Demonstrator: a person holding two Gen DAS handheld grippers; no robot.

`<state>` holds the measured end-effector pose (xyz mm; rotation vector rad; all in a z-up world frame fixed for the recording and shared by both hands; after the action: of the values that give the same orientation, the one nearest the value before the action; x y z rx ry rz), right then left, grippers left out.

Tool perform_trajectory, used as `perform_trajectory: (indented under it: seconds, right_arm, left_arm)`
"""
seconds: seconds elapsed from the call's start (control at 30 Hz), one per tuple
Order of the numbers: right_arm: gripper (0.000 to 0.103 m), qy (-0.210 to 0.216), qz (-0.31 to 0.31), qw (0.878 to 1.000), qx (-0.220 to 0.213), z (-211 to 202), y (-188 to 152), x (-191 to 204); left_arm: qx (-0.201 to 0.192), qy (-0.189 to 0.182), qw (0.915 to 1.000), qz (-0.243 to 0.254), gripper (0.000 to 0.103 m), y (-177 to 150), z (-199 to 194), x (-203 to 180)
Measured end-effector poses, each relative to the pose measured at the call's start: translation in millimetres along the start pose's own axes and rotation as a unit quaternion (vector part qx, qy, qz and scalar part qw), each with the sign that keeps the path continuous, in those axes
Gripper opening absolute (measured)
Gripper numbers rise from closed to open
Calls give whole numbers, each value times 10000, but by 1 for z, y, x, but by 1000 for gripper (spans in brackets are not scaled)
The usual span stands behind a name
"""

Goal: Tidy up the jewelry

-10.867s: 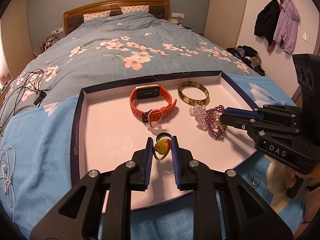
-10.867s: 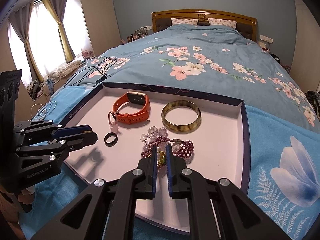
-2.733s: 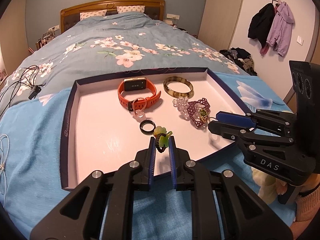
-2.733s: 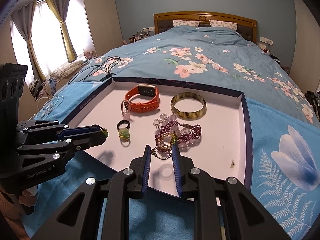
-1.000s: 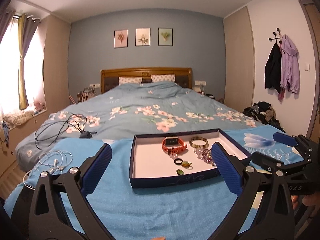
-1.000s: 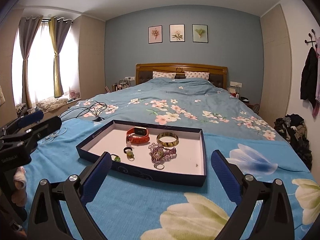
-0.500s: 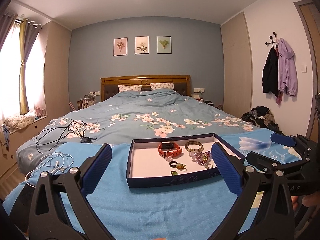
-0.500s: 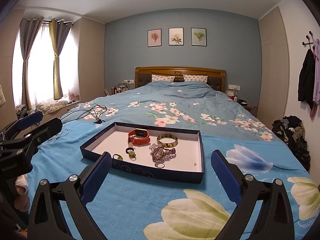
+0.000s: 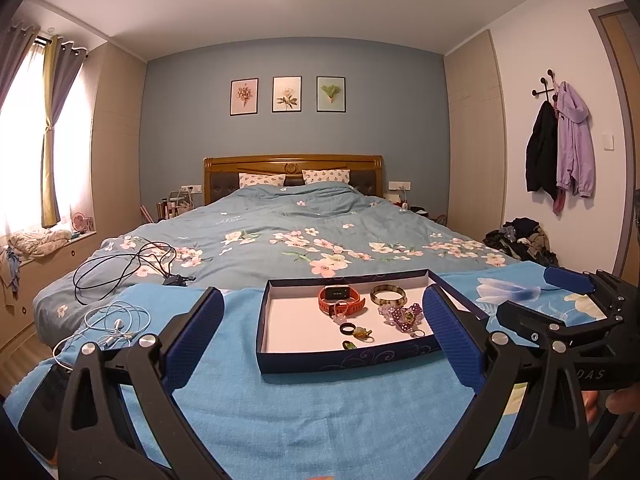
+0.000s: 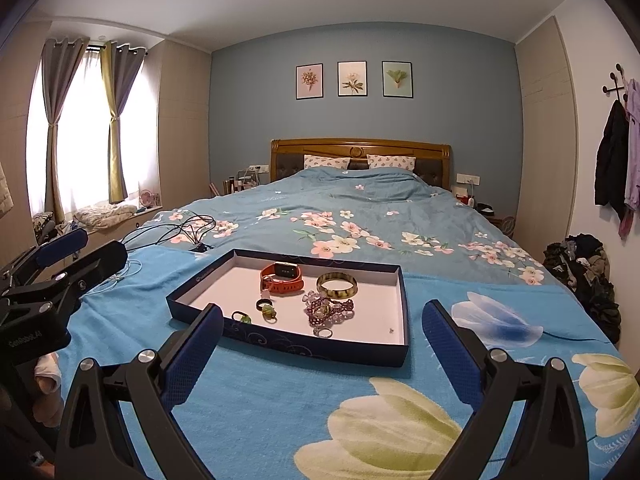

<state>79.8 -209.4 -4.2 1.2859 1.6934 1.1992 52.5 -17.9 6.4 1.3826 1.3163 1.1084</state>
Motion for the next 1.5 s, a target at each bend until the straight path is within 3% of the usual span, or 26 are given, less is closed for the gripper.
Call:
perform_trajectory:
  seconds: [0.7,1.5]
  right_arm:
    - [96,-43,69,10000,-11,-1,-2,-1]
    - [96,-201,91,9995,-217,-9,3,-6]
  left_arm:
    - [-149,105,9998,78,98,0,-8,-1]
    - [-43,150,9999,60,98,-6,1,3]
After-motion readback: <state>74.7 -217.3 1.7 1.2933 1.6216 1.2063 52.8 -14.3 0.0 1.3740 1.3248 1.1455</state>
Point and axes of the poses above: each gripper's, at about its wrist camera, not at the fingertips, and z roughly the way its jaws point, x to its left, y to its top, the point moved 6 cm from there along z, roughly the way its jaws point, and after that the axes turned 3 degrees about y, right-handed, at the moved point
